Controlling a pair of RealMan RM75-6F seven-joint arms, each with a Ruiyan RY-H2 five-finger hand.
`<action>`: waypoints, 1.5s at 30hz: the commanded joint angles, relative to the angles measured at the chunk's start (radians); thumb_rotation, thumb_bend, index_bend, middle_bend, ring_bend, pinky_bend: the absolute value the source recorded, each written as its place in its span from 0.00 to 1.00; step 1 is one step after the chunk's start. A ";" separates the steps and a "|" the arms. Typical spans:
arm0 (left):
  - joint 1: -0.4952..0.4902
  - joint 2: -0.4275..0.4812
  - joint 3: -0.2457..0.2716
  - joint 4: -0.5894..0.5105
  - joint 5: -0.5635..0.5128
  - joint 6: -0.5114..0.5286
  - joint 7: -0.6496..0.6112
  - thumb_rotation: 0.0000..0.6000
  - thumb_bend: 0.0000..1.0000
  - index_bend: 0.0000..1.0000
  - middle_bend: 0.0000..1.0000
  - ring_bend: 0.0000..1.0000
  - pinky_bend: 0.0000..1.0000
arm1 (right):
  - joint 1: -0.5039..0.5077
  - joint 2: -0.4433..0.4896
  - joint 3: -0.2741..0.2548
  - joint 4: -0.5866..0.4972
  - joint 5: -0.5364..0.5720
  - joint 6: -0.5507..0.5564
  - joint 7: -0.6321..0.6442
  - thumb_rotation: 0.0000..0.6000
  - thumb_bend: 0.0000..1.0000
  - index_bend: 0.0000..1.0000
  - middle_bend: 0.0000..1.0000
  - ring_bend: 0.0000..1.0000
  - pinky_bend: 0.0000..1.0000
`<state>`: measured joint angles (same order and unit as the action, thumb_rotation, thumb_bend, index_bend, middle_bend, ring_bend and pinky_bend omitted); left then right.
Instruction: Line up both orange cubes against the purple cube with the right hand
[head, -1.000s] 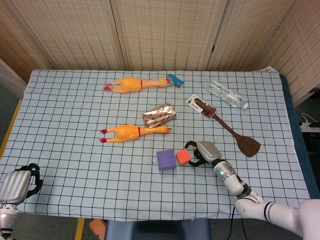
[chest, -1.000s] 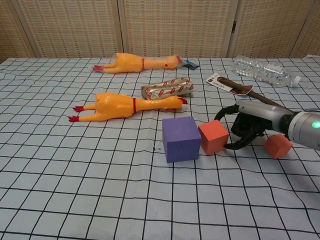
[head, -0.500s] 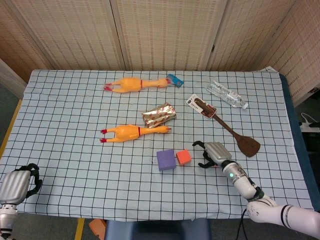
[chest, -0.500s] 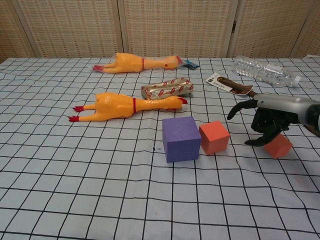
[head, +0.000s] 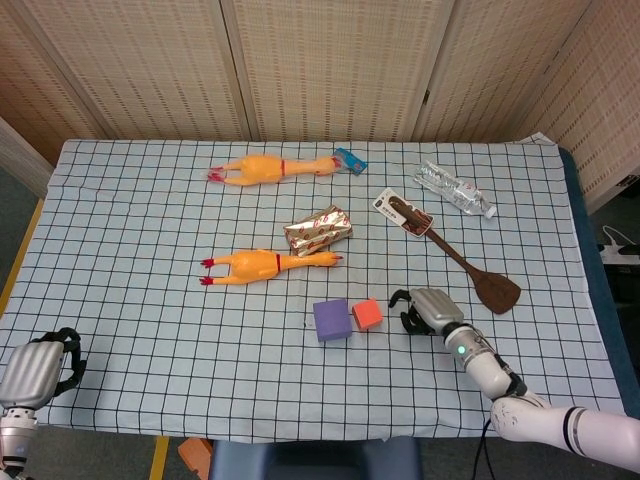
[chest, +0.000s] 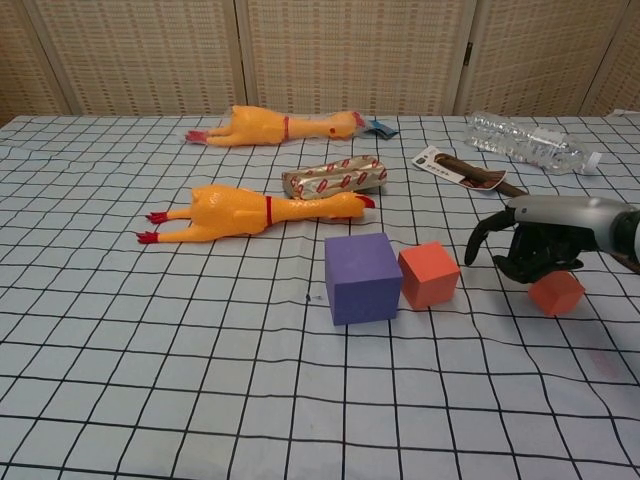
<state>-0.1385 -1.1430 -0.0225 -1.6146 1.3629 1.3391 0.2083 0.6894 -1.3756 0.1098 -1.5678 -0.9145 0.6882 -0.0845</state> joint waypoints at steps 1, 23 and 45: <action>0.000 0.000 0.001 0.000 0.001 0.000 0.000 1.00 0.41 0.26 0.36 0.39 0.51 | 0.001 -0.008 0.001 0.007 -0.014 -0.010 0.021 1.00 0.61 0.38 0.95 0.87 0.91; 0.000 0.003 0.002 -0.004 0.000 -0.001 -0.001 1.00 0.41 0.26 0.37 0.39 0.51 | -0.008 -0.045 -0.004 0.067 -0.095 -0.041 0.125 1.00 0.62 0.39 0.95 0.87 0.91; -0.001 0.007 0.004 -0.010 -0.003 -0.006 0.002 1.00 0.41 0.26 0.37 0.39 0.51 | -0.024 -0.091 -0.004 0.131 -0.223 -0.052 0.248 1.00 0.62 0.38 0.95 0.87 0.91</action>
<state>-0.1394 -1.1359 -0.0185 -1.6247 1.3602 1.3330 0.2099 0.6660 -1.4654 0.1055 -1.4381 -1.1354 0.6352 0.1627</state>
